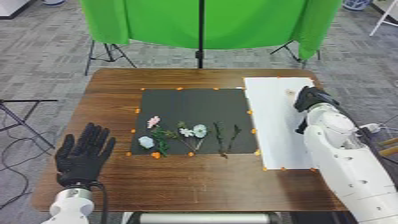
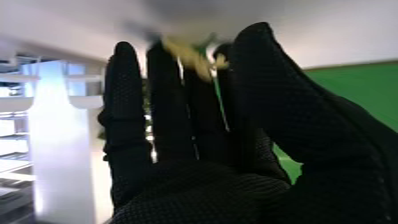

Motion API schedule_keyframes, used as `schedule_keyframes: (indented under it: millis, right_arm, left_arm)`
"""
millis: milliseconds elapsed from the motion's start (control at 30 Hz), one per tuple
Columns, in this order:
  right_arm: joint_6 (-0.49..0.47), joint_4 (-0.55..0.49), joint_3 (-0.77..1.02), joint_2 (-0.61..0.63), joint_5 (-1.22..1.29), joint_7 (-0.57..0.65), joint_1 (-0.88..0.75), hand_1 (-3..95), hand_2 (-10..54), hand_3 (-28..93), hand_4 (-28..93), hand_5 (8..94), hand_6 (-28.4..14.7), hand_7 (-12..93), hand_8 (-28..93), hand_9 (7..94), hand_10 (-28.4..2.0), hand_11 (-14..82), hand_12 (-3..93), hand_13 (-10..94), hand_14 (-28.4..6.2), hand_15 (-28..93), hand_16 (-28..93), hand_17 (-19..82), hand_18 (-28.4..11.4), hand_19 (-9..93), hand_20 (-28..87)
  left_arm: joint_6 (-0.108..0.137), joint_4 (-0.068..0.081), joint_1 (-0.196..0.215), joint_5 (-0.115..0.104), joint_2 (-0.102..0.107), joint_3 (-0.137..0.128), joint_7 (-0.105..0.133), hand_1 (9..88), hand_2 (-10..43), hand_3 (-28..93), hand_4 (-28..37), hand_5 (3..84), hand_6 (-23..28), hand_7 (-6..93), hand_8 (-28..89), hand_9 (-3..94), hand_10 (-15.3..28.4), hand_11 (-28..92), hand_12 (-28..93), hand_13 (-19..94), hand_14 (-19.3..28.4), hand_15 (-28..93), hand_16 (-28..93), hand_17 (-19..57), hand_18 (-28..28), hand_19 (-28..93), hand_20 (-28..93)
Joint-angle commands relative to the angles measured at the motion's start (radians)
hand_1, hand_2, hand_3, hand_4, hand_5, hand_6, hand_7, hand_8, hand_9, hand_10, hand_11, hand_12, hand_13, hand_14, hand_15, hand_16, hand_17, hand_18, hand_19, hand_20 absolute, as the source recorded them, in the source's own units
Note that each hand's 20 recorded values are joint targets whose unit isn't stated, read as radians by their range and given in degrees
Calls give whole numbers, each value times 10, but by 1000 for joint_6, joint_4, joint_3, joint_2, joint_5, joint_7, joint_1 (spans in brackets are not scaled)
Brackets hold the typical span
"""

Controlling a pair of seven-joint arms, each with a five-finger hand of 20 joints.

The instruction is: Arrange flowers

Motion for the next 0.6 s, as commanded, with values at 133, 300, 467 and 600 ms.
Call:
schedule_keyframes:
  millis: [133, 300, 467, 600]
  right_arm:
    - [166, -22, -18, 12, -45, -67, -125, 630, -95, 681, -283, 721, 16, 352, -69, 812, -95, 99, 355, 710, -51, 327, 357, 309, -196, 832, 355]
    - [207, -100, -48, 30, -34, -95, -106, 642, -95, 695, -283, 754, 19, 345, -55, 844, -91, 98, 378, 729, -47, 359, 378, 317, -202, 862, 391]
    - [230, -238, -103, 51, -13, -149, -97, 642, -95, 699, -283, 754, 17, 341, -52, 844, -93, 95, 379, 725, -48, 362, 381, 317, -203, 862, 396]
    - [193, -310, -168, 52, -2, -214, -80, 640, -95, 699, -283, 750, 15, 337, -48, 842, -94, 93, 380, 721, -51, 366, 377, 314, -203, 861, 400]
  left_arm:
    - [-13, 1, 17, -4, -10, -2, -3, 274, 140, 786, -283, 497, 109, 176, -102, 401, 160, 258, 112, 304, 160, 400, -75, -80, 143, 358, 127]
    - [-13, 4, 9, 0, -7, 0, -6, 274, 139, 787, -283, 495, 108, 176, -102, 399, 159, 256, 112, 303, 160, 397, -74, -80, 143, 356, 127]
    - [-8, 2, 9, -1, -6, -4, -1, 274, 139, 786, -283, 493, 108, 175, -102, 399, 160, 256, 112, 303, 160, 396, -73, -80, 142, 356, 128]
    - [-4, -1, 10, -2, -6, -3, -2, 274, 139, 784, -283, 492, 108, 175, -102, 399, 160, 255, 112, 303, 160, 396, -73, -79, 142, 355, 127]
